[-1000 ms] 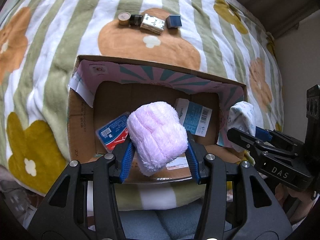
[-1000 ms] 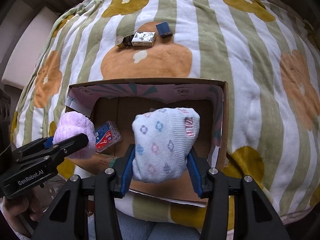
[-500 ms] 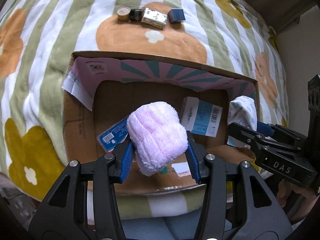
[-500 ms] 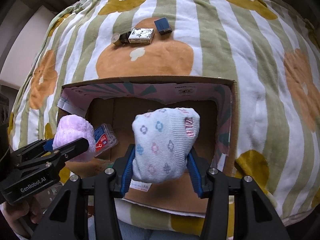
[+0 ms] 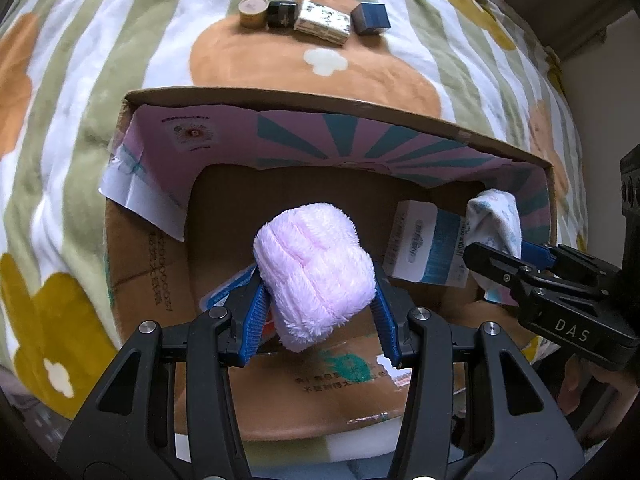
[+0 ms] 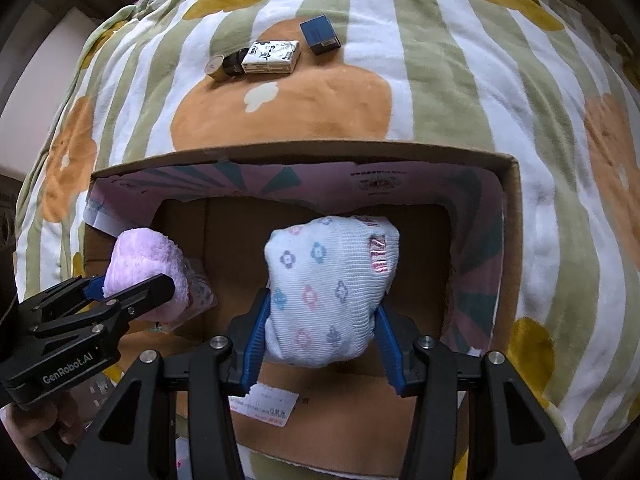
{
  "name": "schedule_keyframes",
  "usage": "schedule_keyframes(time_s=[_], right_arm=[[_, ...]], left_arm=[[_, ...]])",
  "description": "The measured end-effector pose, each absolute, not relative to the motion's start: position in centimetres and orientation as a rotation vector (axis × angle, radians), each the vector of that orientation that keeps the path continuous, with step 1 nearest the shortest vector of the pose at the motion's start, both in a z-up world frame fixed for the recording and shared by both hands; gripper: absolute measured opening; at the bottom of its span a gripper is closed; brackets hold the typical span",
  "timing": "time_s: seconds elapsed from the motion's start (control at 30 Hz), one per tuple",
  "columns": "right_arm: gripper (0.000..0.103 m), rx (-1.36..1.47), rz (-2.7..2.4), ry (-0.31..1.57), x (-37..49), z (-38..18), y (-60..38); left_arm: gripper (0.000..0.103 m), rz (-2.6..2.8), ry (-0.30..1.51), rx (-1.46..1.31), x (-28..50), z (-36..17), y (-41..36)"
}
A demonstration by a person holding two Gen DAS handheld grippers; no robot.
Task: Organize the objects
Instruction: 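Open left tool over the box while right tool releases the sock inside, then withdraw both open tools up out of the cardboard box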
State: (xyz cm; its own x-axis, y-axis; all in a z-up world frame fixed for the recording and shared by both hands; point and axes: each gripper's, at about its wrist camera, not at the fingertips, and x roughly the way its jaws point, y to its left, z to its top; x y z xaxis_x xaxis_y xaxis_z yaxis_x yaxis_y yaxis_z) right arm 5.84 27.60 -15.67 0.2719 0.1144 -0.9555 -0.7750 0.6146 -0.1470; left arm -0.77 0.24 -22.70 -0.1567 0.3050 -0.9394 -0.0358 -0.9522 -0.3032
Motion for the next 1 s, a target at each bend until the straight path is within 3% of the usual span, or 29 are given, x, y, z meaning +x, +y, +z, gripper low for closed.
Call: schedule_keyframes(time_s=[0.23,0.3,0.33,0.37,0.4,0.47,0.5,0.87,1.0], right_arm=[[0.045,-0.683,0.64,1.166,5.8,-16.0,27.9],[0.045,-0.663,0.626,1.178,5.8,-16.0,28.0],[0.046,-0.656,0.623,1.183,5.9,-16.0,28.0],[0.05,-0.575,0.565,1.23,6.0,-16.2,28.3],[0.053,-0.564,0.56,1.233,6.1,-16.2,28.3],[0.085,-0.536,0.553,1.233,6.2,-15.9,28.2],[0.087,-0.529,0.554,1.224,6.1,-15.7,28.2],[0.087,-0.539,0.517,1.205,5.9,-15.0,27.5],[0.087,-0.385,0.399,1.276,5.8,-15.3,28.2]], left_arm=[[0.044,2.211,-0.29,-1.881,-0.8,-22.5,0.1],[0.051,2.211,-0.286,-1.882,-0.9,-22.3,0.0],[0.071,2.21,-0.283,-1.882,-0.9,-22.2,0.0],[0.101,2.218,-0.279,-1.884,-0.9,-22.1,0.0],[0.102,2.23,-0.27,-1.877,-0.9,-21.9,-0.1],[0.103,2.237,-0.265,-1.853,-0.7,-21.3,-0.2],[0.103,2.235,-0.262,-1.846,-0.6,-21.0,-0.3],[0.103,2.235,-0.28,-1.849,0.1,-20.2,-1.8],[0.103,2.234,-0.281,-1.847,0.1,-20.2,-1.9]])
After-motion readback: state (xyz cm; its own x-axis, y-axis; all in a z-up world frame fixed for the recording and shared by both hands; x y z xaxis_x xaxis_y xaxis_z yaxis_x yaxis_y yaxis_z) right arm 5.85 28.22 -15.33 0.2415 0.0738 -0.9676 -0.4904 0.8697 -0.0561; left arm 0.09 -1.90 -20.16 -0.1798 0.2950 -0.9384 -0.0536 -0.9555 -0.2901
